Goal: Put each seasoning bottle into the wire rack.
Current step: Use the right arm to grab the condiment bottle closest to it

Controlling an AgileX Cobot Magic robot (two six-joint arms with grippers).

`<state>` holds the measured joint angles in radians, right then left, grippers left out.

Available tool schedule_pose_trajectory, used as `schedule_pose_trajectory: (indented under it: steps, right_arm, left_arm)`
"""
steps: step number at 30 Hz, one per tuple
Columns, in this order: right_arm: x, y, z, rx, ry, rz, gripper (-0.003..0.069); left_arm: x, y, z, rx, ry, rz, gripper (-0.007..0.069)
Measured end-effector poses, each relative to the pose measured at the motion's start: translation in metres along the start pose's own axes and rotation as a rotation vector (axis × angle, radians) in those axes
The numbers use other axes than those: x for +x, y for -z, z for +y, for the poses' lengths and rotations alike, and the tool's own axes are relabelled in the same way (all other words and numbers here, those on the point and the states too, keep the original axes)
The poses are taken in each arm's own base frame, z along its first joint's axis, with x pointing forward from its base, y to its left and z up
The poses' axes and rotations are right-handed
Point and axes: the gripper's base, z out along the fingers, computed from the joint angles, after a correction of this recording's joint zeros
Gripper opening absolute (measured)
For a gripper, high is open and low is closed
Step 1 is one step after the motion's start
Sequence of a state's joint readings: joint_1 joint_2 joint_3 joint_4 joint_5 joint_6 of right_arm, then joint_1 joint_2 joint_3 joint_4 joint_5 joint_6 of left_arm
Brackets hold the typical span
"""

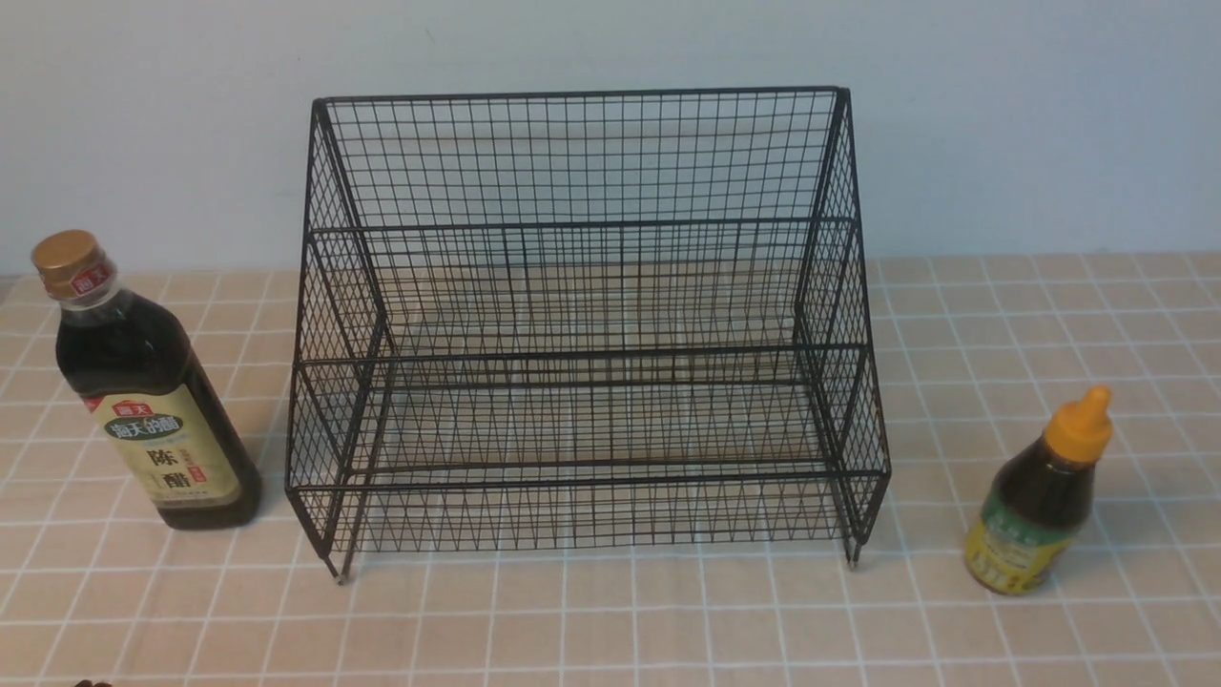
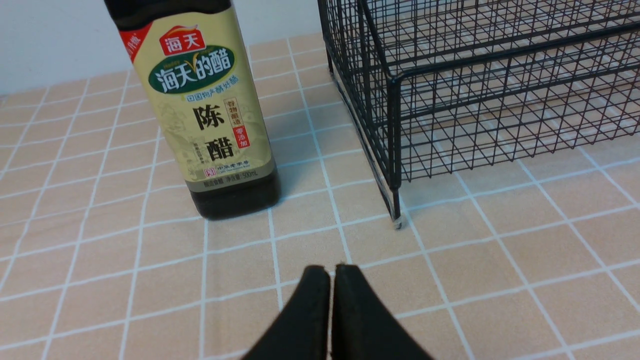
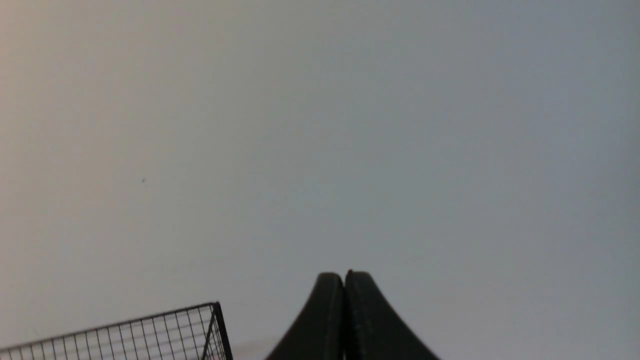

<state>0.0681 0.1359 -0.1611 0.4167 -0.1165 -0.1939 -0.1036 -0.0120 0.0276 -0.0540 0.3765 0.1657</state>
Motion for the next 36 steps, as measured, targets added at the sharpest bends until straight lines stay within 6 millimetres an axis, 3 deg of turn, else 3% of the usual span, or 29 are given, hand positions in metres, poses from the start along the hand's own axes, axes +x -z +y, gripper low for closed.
schedule_pose_trajectory:
  steps: [5,9,13,17,19,25,29,36]
  right_arm:
    - [-0.014,-0.049,0.013,-0.038,0.147,0.269,0.0002]
    - [-0.003,-0.084,0.017,-0.043,0.157,0.471,0.0052]
    - [0.012,-0.118,0.018,-0.040,0.160,0.625,0.0168]
    - [0.020,-0.131,0.019,-0.042,0.162,0.682,0.0262]
    - [0.031,-0.136,0.023,-0.067,0.163,0.733,0.0370]
    - [0.056,-0.142,0.032,-0.118,0.179,0.840,0.0537]
    - [0.071,-0.147,0.031,-0.112,0.184,0.902,0.0579]
    - [0.098,-0.154,0.027,-0.103,0.209,0.992,0.0584]
  left_arm:
    - [0.000,0.000,0.000,0.000,0.000,0.000,-0.0007]
    - [0.000,0.000,0.000,0.000,0.000,0.000,-0.0007]
    - [0.000,0.000,0.000,0.000,0.001,0.000,-0.0007]
    - [0.000,0.000,0.000,0.000,0.001,0.000,-0.0007]
    - [0.000,0.000,0.000,0.000,0.001,0.000,-0.0007]
    - [0.000,0.000,0.000,0.000,0.001,0.000,-0.0007]
    - [0.000,0.000,0.000,0.000,0.001,0.000,-0.0007]
    - [0.000,0.000,0.000,0.000,0.001,0.000,-0.0007]
